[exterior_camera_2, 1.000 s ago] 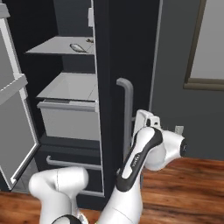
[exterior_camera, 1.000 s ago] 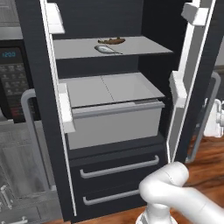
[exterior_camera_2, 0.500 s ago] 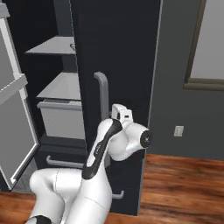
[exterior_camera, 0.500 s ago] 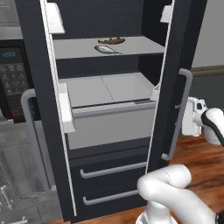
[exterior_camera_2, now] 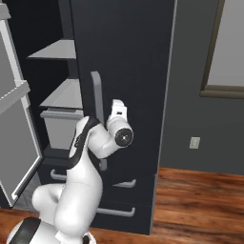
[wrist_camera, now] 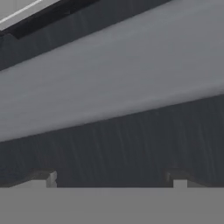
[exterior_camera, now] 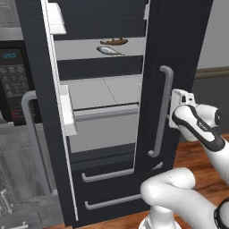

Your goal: Place the fish on the counter behind the older fish on the same shelf of the fridge to maintain FIFO order. Close the fridge door when finished.

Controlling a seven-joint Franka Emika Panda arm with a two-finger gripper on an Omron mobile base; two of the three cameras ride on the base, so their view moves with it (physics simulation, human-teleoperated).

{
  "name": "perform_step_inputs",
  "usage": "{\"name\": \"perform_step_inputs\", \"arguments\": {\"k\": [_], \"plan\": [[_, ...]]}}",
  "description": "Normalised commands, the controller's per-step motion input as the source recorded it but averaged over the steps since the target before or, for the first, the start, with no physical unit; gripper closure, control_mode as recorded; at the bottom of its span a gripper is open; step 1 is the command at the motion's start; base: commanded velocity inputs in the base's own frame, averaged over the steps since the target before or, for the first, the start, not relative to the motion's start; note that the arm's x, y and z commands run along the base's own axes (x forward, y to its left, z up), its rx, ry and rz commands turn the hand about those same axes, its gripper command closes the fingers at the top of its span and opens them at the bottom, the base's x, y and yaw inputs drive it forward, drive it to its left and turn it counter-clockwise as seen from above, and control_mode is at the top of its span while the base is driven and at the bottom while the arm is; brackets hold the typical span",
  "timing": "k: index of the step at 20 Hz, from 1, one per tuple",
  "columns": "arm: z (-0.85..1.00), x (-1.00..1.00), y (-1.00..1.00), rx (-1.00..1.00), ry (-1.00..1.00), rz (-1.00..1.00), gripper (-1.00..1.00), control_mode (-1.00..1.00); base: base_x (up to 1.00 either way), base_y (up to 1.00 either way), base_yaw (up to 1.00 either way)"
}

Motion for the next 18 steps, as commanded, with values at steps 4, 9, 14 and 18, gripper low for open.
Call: {"name": "perform_step_inputs", "arguments": {"k": [4, 9, 14, 18], "plan": [[0.36, 0.19, -0.35, 0.00, 0.01, -0.03, -1.00, -1.00, 0.00, 0.00, 0.00], [0.17, 0.52, -0.12, 0.00, 0.06, -0.03, -1.00, -1.00, 0.00, 0.00, 0.00], [0.04, 0.59, 0.00, 0.00, 0.05, -0.08, -1.00, -1.00, 0.00, 0.00, 0.00], [0.00, 0.60, 0.00, 0.00, 0.00, -0.08, -1.00, -1.00, 0.00, 0.00, 0.00]]}}
